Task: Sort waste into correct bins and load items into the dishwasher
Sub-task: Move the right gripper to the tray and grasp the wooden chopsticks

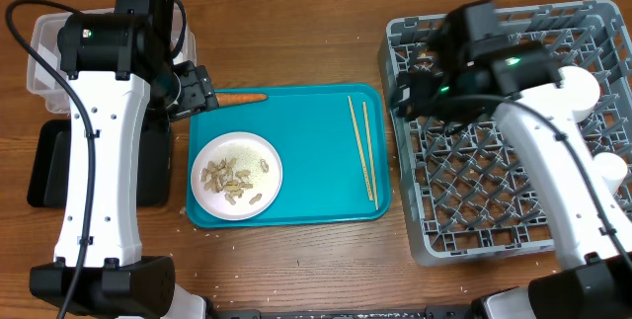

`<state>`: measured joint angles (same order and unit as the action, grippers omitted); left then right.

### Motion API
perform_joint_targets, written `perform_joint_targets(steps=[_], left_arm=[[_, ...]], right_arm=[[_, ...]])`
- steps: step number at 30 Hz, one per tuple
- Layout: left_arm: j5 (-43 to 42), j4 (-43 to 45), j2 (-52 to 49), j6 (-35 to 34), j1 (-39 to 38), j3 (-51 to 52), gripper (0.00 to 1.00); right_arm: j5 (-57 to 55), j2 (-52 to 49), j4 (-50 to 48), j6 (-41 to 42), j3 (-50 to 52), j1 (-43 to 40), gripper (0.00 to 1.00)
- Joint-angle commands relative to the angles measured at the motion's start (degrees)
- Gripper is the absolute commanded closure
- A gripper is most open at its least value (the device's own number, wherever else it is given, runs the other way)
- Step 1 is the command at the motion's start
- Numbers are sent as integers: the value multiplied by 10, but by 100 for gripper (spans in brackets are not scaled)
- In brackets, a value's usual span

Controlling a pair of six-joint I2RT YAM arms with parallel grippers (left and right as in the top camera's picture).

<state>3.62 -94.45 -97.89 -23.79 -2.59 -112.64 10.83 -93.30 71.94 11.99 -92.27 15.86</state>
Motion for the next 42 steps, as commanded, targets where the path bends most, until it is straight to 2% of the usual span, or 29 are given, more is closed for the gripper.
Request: perform_joint_targets(steps=[1, 10, 15, 26, 42], left_arm=[[-5, 2, -3, 7, -1, -2, 16], [-5, 1, -2, 7, -1, -2, 15], [-5, 2, -3, 7, -1, -2, 15], [-5, 2, -3, 7, -1, -2, 15], [-5, 2, -3, 7, 0, -2, 15]], right_arm=[[-17, -1, -23, -18, 27, 57, 5], [-31, -32, -121, -35, 103, 149, 4], [-38, -97, -157, -35, 119, 166, 5], [-38, -194, -190, -34, 119, 167, 24], [-52, -259, -191, 5, 121, 167, 35]])
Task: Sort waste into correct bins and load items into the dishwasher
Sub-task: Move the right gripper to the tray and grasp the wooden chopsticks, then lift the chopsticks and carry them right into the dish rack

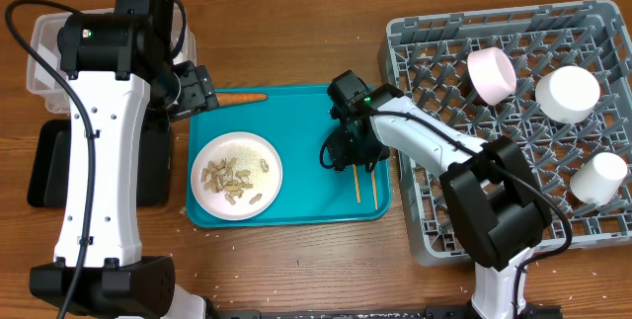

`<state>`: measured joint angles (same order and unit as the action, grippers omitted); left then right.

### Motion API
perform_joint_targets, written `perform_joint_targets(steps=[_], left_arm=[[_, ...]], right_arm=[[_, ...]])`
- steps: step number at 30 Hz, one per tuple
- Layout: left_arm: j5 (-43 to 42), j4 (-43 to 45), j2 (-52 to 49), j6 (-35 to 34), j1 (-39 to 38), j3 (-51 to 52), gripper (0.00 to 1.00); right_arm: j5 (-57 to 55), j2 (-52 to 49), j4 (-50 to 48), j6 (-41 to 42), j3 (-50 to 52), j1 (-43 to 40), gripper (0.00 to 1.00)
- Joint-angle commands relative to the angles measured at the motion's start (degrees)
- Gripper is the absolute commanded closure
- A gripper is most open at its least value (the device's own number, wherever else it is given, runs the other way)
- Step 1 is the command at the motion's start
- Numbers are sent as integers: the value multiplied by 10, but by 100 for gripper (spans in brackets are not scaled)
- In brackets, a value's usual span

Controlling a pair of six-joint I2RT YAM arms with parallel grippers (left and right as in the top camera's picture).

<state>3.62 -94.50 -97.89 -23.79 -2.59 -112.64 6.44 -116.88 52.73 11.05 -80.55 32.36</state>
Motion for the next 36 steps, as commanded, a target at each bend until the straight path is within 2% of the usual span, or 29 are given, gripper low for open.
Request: perform_joint_targets(steps=[1, 3, 5, 14, 36], left_arm=[[-5, 2, -3, 7, 0, -2, 15], [-5, 2, -3, 7, 0, -2, 15], [-5, 0, -3, 7, -1, -2, 15], [-5, -2, -3, 11, -1, -2, 15], [-5, -2, -3, 11, 0, -2, 15]], right_arm=[[-8, -24, 3, 15, 4, 2, 40], [-8, -24, 5, 29, 4, 2, 51], [-8, -24, 7, 50, 4, 2, 56], [-9, -24, 16, 99, 5, 2, 73], [-30, -24, 16, 145, 52, 2, 83]])
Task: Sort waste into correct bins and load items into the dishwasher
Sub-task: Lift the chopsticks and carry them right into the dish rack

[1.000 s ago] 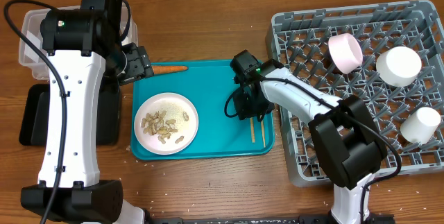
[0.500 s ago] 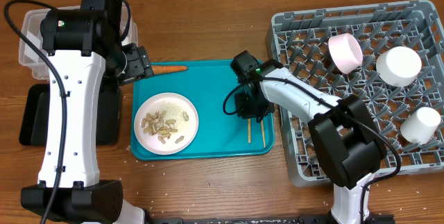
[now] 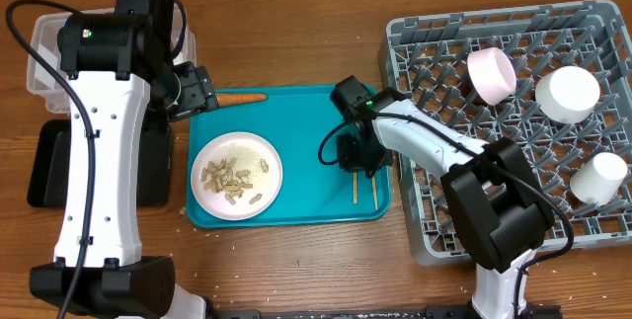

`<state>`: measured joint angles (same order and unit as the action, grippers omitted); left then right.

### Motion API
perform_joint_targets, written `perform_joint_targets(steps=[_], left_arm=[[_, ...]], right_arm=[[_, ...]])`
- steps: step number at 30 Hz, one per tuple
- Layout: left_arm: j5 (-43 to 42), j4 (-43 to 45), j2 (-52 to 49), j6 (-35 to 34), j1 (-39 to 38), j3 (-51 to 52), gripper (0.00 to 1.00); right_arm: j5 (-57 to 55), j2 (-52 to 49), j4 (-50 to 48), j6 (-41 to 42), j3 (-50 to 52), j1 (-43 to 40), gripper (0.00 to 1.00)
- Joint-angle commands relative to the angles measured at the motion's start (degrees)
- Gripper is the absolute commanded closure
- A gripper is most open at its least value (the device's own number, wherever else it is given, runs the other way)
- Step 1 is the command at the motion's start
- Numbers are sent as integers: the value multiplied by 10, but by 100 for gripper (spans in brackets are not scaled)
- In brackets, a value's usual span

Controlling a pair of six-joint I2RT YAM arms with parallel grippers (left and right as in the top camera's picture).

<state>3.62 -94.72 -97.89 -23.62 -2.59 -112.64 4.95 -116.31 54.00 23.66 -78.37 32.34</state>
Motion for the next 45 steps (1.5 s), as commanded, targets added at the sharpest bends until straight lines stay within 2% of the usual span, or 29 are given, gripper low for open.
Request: perform_joint_targets(steps=[1, 21, 31, 38, 45], left_arm=[[-5, 0, -3, 9, -1, -2, 15], [-5, 0, -3, 9, 0, -2, 15], [-5, 0, -3, 9, 0, -2, 16], [-5, -2, -3, 9, 0, -2, 15], [-5, -3, -3, 9, 0, -2, 15]], right_arm=[[-19, -30, 4, 19, 30, 2, 85], [-23, -30, 14, 19, 30, 2, 92], [-24, -24, 67, 16, 8, 2, 96], [-45, 48, 134, -1, -79, 2, 96], [-107, 177, 189, -36, -145, -12, 96]])
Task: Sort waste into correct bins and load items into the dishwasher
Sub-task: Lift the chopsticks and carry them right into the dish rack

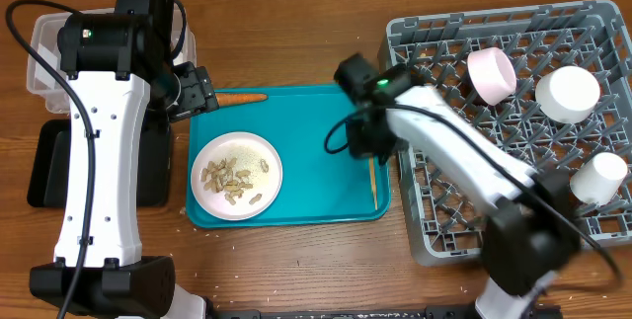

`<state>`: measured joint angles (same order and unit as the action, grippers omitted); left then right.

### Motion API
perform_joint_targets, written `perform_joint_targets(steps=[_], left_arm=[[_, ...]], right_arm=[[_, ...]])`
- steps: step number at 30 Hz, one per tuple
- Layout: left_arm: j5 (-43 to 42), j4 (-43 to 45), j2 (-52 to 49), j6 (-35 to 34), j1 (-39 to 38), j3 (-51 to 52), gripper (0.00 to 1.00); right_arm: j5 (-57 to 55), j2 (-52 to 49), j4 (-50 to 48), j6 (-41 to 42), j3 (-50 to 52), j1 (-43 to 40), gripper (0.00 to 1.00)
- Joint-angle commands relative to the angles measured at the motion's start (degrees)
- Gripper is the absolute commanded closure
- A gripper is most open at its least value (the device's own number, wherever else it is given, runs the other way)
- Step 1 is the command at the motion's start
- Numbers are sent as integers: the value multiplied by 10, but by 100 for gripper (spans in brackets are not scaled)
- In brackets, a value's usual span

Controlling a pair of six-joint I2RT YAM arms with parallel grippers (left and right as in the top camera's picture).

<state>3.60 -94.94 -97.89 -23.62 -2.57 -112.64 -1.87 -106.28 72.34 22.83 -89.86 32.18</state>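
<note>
A teal tray (pixel 296 121) holds a white plate of peanut shells (pixel 235 174) and one wooden chopstick (pixel 372 183) near its right edge. A carrot (pixel 242 98) lies at the tray's top left corner. My left gripper (pixel 200 91) is open at the carrot's left end. My right gripper (pixel 363 141) hangs over the tray's right side, raised above the chopstick's upper end. The second chopstick does not show on the tray, and the gripper appears shut on it. The grey dish rack (pixel 434 230) stands at the right.
In the rack sit a pink cup (pixel 491 74) and two white cups (pixel 567 94) (pixel 598 176). A clear container (pixel 44 47) and a black bin (pixel 47 166) stand at the far left, beside the left arm.
My right arm has risen and shifted slightly right and up from the tray. Two chopstick ends showed below the gripper before, and only one remains on the tray now. The left arm is unchanged.
My right gripper was first over the rack's top left corner, with both chopsticks lying free on the tray. It was then down on the chopsticks and stayed there. Now it is raised, with one chopstick gone from the tray. The left gripper has stayed by the carrot throughout.
</note>
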Motion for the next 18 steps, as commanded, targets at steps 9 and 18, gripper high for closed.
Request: perform_joint_targets(steps=[9, 18], left_arm=[[-5, -2, -3, 9, -1, -2, 16], [-4, -2, -3, 9, -1, -2, 15]], right_arm=[[-94, 151, 56, -97, -27, -112, 96], [-30, 150, 71, -158, 69, -158, 96]])
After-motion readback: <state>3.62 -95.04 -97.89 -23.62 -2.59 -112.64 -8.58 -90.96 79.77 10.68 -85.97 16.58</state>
